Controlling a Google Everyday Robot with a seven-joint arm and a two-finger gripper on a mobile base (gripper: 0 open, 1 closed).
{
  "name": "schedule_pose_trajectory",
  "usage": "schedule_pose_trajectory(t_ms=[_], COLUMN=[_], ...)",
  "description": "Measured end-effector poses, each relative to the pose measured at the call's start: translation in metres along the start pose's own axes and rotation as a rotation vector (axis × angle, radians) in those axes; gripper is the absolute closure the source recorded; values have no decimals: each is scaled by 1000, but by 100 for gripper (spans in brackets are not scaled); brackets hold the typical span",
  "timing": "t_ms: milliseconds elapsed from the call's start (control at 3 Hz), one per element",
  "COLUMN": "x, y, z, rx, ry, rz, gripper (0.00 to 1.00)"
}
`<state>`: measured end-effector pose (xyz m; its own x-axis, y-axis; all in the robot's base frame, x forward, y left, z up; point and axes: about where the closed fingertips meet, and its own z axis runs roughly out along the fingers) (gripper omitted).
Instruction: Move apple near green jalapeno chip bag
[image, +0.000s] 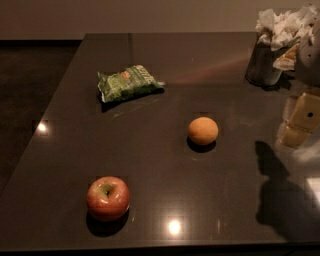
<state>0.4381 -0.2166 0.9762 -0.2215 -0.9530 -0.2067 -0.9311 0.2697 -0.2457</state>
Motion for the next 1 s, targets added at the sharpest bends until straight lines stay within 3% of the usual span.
schedule_pose_trajectory(t_ms=[333, 667, 1000], x=[0, -15, -54], y=[0, 4, 21], z=[0, 0, 4], rx=[0, -14, -51], ry=[0, -17, -80], rz=[0, -22, -90], gripper=[0, 0, 0])
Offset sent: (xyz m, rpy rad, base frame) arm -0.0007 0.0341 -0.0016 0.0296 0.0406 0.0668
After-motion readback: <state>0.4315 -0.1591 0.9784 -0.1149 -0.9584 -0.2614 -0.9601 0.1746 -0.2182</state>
